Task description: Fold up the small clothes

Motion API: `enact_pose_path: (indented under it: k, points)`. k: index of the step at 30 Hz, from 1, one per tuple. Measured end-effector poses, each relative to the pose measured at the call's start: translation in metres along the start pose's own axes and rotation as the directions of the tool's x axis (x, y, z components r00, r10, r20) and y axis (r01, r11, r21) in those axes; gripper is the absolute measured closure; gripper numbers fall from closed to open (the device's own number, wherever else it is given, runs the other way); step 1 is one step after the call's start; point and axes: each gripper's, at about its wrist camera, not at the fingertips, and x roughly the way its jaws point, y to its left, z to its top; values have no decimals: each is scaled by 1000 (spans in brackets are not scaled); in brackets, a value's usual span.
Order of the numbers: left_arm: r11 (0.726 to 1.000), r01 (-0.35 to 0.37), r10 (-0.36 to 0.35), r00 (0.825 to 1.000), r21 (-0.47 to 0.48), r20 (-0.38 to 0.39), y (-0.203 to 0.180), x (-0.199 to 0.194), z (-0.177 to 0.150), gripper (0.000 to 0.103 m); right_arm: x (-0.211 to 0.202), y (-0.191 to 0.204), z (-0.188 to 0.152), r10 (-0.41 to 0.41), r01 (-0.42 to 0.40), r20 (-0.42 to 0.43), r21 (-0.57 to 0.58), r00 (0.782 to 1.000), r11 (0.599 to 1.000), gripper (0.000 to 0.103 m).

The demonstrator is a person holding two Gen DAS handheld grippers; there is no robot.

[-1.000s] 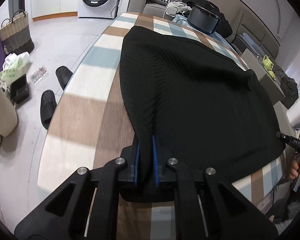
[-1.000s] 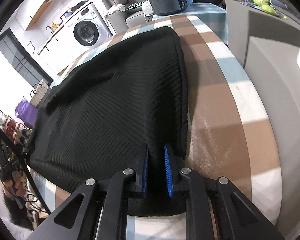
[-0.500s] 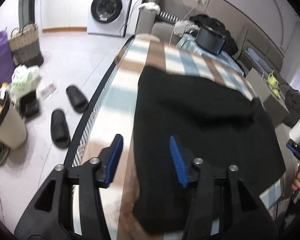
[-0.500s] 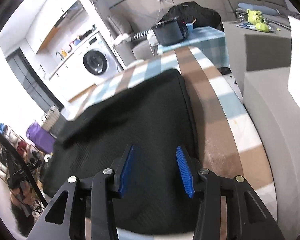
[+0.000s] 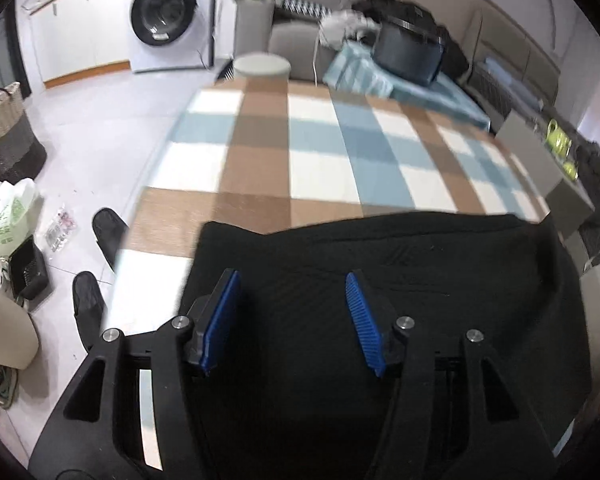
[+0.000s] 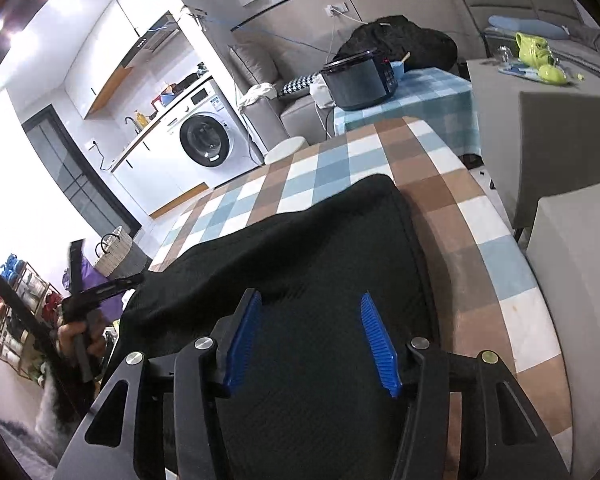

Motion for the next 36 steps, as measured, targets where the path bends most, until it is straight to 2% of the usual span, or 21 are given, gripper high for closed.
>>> enact_pose_path:
  k: [3, 4, 6, 7, 8, 10, 17, 20, 23, 25, 28, 32, 33, 35, 36]
  points:
    - [998, -47, 49, 998, 43, -44, -7, 26, -4, 55, 2, -6, -1, -15, 15, -10, 13, 1000, 1000, 50]
    - [997, -52, 54, 997, 49, -49, -8, 31, -5, 66, 3, -8, -2, -19, 19, -11, 17, 1000, 1000, 50]
    - [998, -39, 40, 999, 55, -23, -9, 34, -9, 78, 3, -11, -2, -29, 29, -13, 21, 1000, 999, 50]
    - [997, -34, 35, 999, 68, -16, -11, 33, -10, 92, 4, -12, -2, -31, 32, -15, 22, 999, 999, 50]
    - [996, -46, 46, 999, 73, -7, -13, 32, -10, 100, 4, -12, -2, -33, 33, -16, 22, 999, 999, 50]
    - [997, -51, 49, 998, 62, 24, -14, 25, -10, 102, 5, -13, -2, -31, 31, -17, 22, 999, 999, 50]
    - [1000, -27, 24, 981, 15, 191, -9, -27, 0, 103, 6, -14, -2, -36, 36, -19, 18, 999, 999, 50]
    - [999, -19, 28, 970, -42, 241, 3, -38, 8, 103, 5, -16, -3, -41, 42, -17, 23, 999, 999, 50]
    - [993, -24, 52, 969, -116, 241, 20, -33, 10, 103, 3, -17, -6, -47, 48, -19, 31, 999, 998, 50]
    - [988, -52, 83, 973, -147, 214, 28, -24, 9, 103, 2, -18, -7, -50, 51, -22, 36, 999, 998, 50]
    - [982, -38, 75, 978, -188, 195, 38, -18, 6, 103, 2, -20, -9, -65, 66, -31, 41, 997, 997, 50]
    - [985, -20, 49, 985, -170, 165, 35, -18, 3, 102, 8, -28, -10, -86, 89, -56, 54, 995, 995, 50]
    - [987, -24, 49, 986, -157, 162, 33, -19, 2, 99, 11, -31, -9, -90, 94, -63, 60, 994, 994, 50]
    - [990, -28, 50, 986, -135, 158, 28, -24, -3, 83, 18, -38, -4, -100, 105, -76, 74, 992, 992, 50]
    - [991, -25, 46, 986, -131, 159, 27, -27, -6, 80, 21, -41, 0, -104, 111, -82, 82, 991, 990, 50]
